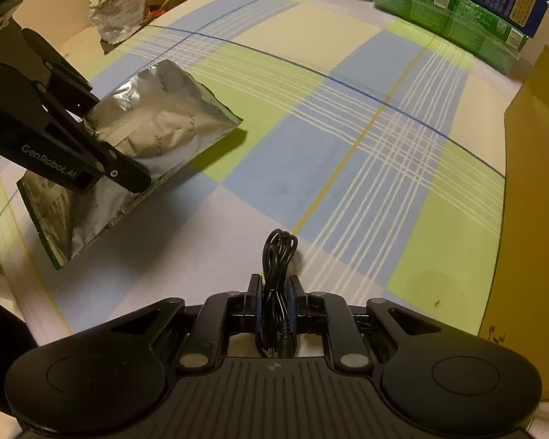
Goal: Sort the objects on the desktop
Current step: 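Lift the foil bag and cable and carry both toward the cardboard box, then release the foil bag from the left gripper while the right gripper drops the cable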
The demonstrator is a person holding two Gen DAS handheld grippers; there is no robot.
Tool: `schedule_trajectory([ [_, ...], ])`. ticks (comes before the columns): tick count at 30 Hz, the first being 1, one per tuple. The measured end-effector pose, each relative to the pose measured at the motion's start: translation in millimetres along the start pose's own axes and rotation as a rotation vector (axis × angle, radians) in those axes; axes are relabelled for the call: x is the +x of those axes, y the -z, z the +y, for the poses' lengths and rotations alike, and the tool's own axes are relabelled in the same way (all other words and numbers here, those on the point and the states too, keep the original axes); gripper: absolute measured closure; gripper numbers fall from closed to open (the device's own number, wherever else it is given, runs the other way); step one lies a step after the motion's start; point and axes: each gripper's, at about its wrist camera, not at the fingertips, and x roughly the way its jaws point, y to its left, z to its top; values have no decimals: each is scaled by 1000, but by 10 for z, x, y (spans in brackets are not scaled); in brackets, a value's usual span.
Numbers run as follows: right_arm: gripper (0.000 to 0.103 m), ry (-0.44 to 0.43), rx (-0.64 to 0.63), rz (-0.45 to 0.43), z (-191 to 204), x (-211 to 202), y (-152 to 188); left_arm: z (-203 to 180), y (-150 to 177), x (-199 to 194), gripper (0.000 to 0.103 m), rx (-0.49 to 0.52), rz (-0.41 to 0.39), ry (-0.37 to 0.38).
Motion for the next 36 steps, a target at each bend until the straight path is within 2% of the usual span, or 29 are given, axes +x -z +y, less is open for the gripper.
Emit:
schedule_trajectory([
  [21, 93, 14, 75, -104, -113, -702, -13, -347, -20, -625, 70, 33, -62, -36],
  [30, 93, 36, 122, -187, -231, -1239, 0, -744, -189, -972, 70, 70, -124, -6],
  [36, 93, 87, 166, -242, -491, -1678, 39, -1166, -441, -1191, 70, 120, -173, 17],
])
